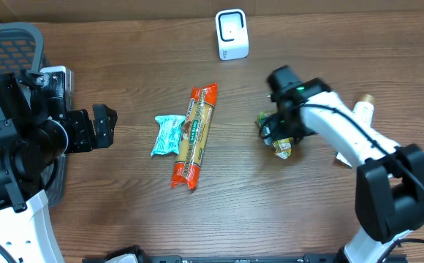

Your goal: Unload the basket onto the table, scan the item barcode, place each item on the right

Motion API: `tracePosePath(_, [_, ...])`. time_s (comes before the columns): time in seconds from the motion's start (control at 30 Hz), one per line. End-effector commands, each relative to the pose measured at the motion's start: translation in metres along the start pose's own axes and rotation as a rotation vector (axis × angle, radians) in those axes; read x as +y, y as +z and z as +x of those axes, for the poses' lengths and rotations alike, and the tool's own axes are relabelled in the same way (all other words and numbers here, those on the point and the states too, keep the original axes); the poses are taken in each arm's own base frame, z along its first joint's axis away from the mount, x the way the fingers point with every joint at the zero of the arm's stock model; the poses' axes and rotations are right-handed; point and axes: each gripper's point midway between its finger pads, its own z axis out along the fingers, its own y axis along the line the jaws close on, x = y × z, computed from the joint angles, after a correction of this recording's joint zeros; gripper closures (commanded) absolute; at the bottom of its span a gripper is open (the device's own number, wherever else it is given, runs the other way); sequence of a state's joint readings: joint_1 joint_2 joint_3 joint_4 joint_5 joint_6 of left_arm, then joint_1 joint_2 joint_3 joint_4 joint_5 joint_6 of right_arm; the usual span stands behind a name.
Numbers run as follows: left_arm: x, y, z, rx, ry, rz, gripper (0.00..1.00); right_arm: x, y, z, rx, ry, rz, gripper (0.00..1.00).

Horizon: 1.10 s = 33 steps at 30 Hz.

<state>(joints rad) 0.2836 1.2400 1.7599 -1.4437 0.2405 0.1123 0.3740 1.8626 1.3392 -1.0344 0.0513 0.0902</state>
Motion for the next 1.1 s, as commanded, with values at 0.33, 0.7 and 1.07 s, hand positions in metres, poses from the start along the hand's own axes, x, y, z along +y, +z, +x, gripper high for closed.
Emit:
tracePosePath(0.33, [-0.001, 0.000, 0.001, -0.001, 0.015, 0.010, 0.00, 0.026, 0.027, 0.019, 0.001, -0.086, -0.223, 0.34])
tracePosePath(0.7, [-0.001, 0.000, 0.001, -0.001, 0.015, 0.009, 0.00, 0.031, 0.038, 0.027, 0.002, -0.064, -0.299, 0.88])
tracePosePath(1.07, [-0.001, 0.000, 0.001, -0.001, 0.015, 0.010, 0.00, 0.076, -0.081, -0.037, -0.149, -0.060, -0.789, 0.96])
